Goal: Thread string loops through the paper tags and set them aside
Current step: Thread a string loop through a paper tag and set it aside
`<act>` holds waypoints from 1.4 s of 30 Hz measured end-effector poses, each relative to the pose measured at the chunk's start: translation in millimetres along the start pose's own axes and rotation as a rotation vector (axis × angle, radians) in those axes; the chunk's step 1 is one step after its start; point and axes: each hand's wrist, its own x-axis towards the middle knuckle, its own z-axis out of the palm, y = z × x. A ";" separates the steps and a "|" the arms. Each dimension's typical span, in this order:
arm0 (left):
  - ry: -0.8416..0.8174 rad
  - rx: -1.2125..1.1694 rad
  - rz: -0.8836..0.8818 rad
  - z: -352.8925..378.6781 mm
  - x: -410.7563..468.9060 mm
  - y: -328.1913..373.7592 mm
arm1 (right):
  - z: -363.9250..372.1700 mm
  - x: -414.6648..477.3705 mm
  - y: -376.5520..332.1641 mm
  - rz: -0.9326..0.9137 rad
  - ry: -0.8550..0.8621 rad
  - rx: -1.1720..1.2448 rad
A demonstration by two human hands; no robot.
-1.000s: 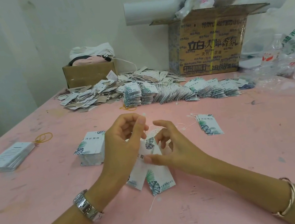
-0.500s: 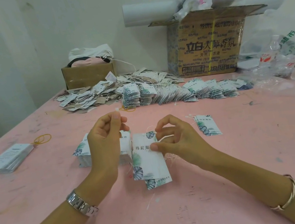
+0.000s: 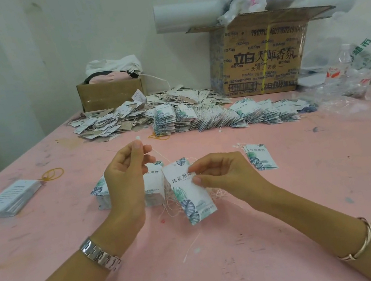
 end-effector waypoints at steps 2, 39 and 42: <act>-0.001 -0.006 -0.025 -0.4 -0.4 0.1 | -3.9 1.4 -0.2 0.006 0.057 0.022; -0.415 0.491 0.220 -1.0 -27.6 -13.0 | -163.3 33.1 42.1 0.170 0.426 -1.152; -0.432 0.510 0.216 -1.0 -27.9 -13.7 | -150.9 33.5 32.3 0.059 0.405 -1.247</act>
